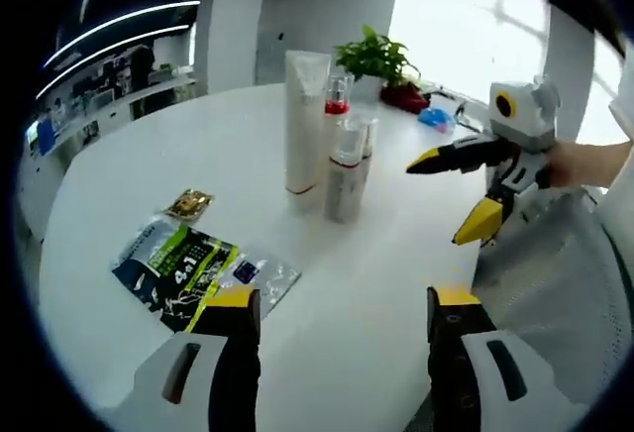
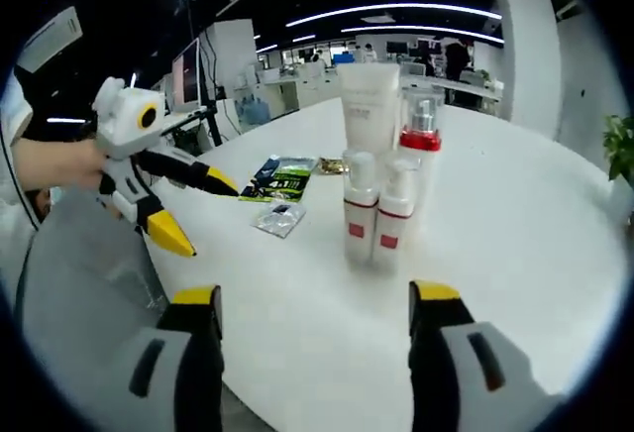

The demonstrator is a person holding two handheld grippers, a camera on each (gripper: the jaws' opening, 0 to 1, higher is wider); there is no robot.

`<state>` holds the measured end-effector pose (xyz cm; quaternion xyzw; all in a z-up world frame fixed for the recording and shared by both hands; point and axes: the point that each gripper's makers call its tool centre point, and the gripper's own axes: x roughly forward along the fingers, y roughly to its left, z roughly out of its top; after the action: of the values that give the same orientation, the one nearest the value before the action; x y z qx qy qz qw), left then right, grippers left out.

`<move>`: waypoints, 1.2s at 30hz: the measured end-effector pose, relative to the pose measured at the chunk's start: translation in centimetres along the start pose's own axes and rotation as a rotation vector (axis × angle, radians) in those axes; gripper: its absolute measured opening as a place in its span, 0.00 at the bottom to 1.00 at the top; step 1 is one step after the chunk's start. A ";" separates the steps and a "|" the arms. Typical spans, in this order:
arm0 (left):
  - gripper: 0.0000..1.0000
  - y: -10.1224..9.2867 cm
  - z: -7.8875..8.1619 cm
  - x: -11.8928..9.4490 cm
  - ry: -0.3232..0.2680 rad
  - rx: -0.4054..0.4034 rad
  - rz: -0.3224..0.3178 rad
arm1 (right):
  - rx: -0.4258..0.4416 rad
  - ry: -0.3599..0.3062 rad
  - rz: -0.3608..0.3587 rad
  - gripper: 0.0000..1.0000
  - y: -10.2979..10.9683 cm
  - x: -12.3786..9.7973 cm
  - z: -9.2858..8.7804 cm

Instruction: Arrange the skincare products in the storage area until every visible bottle or jar stands upright without overlapping.

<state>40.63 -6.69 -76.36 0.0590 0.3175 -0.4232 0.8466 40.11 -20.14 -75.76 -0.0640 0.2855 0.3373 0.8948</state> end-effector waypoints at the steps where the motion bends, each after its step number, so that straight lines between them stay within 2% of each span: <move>1: 0.70 0.0 -0.2 -0.2 0.002 -0.004 0.006 | 0.003 0.001 0.002 0.78 0.1 -0.1 -0.1; 8: 0.85 0.8 -0.6 -1.9 0.000 -0.049 0.069 | 0.030 -0.011 0.009 0.89 0.9 -0.6 -0.1; 11: 0.89 0.8 -0.8 -2.4 0.003 -0.059 0.080 | 0.033 -0.014 0.014 0.89 1.0 -0.7 0.0; 23: 0.96 0.5 -1.7 -4.4 -0.006 -0.122 0.089 | 0.069 -0.046 -0.001 0.96 1.1 -1.6 0.9; 29: 0.97 1.1 -2.2 -6.1 -0.025 -0.161 0.089 | 0.090 -0.070 -0.003 0.99 1.6 -2.4 1.5; 36: 0.97 2.1 -2.6 -7.4 -0.039 -0.165 0.113 | 0.119 -0.088 -0.025 1.00 2.1 -3.0 2.2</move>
<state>37.73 0.64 -74.40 -0.0015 0.3309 -0.3480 0.8772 37.92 -19.57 -72.14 0.0005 0.2648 0.3109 0.9128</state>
